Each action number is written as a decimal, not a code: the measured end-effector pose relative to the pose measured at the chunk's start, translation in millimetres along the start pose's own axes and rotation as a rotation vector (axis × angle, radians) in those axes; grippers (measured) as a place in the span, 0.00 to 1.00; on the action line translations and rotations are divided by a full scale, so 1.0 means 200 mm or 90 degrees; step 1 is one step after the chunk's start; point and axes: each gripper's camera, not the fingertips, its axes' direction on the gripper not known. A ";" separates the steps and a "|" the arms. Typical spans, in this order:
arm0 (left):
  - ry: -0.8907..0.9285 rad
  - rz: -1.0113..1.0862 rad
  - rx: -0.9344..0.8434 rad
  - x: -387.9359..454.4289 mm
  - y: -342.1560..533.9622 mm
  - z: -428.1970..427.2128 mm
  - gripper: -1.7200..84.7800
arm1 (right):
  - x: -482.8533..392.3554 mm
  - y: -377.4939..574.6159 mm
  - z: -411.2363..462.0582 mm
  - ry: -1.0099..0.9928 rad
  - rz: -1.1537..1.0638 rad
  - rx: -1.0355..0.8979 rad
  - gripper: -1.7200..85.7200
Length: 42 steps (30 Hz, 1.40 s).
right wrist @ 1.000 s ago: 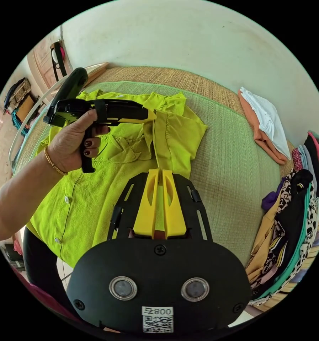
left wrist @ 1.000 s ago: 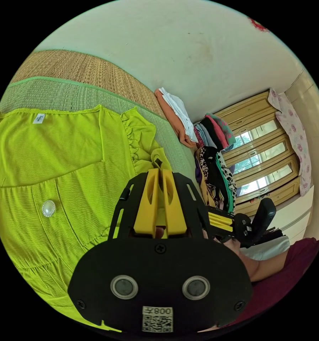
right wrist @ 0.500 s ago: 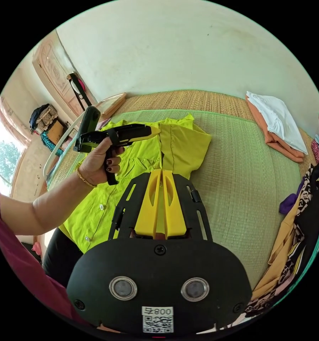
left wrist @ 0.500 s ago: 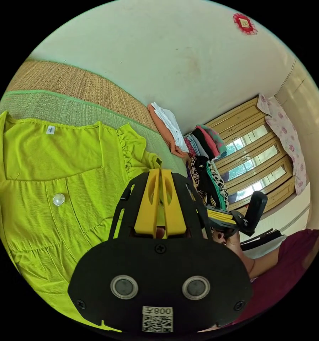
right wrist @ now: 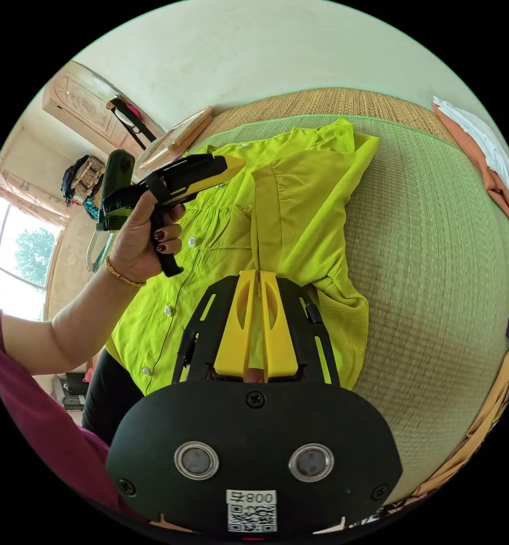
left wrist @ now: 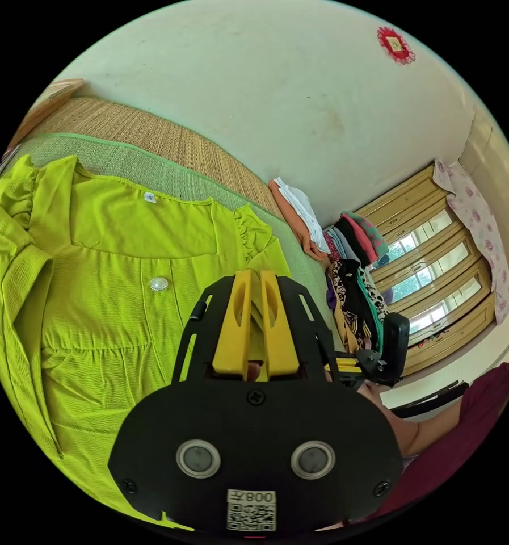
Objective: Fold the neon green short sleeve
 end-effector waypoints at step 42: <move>-0.022 -0.073 -0.099 0.02 1.42 -1.12 0.02 | 0.14 0.83 -0.56 -0.059 0.099 0.132 0.02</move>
